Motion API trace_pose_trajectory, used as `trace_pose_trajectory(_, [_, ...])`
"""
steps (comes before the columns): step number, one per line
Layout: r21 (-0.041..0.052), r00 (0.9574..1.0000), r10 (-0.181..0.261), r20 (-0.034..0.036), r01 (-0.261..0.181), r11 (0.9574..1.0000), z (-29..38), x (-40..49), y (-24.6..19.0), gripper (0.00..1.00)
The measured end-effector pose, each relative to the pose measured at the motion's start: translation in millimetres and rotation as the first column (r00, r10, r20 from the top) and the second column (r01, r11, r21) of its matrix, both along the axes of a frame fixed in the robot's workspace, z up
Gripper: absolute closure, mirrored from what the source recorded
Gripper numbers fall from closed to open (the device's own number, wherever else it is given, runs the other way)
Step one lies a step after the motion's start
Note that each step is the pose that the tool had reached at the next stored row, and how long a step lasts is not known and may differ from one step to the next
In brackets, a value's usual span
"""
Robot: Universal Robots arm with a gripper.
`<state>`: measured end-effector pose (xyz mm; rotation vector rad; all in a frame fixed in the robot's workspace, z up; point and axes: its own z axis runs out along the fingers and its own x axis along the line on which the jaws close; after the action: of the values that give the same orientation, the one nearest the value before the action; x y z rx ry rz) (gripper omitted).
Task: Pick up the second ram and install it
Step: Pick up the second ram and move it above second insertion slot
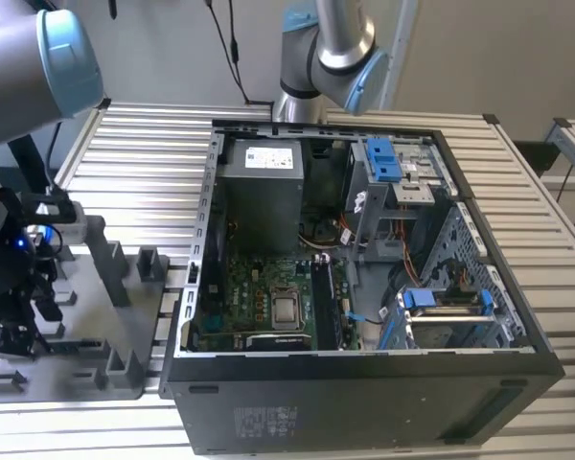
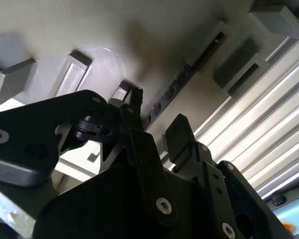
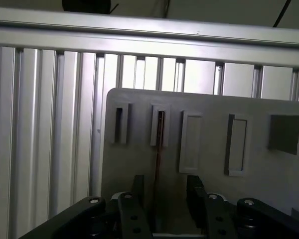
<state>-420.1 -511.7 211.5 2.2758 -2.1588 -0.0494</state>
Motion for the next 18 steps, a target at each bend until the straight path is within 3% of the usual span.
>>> trace_pose_trajectory(6, [-0.0065,1.0000,0.002,0.0034,-0.002,1.0000,-5.9,-0.8,-0.1,0.52])
trace_pose_trajectory(9, [-0.0109,1.0000,0.003,0.0077,-0.003,0.9999,-8.2,-1.2,-0.1,0.52])
trace_pose_trajectory(14, [-0.0196,0.9998,0.005,0.0208,-0.005,0.9998,-11.6,-1.9,0.0,0.52])
trace_pose_trajectory(18, [-0.0221,0.9997,0.006,0.0223,-0.005,0.9997,-15.6,-2.2,-0.1,0.52])
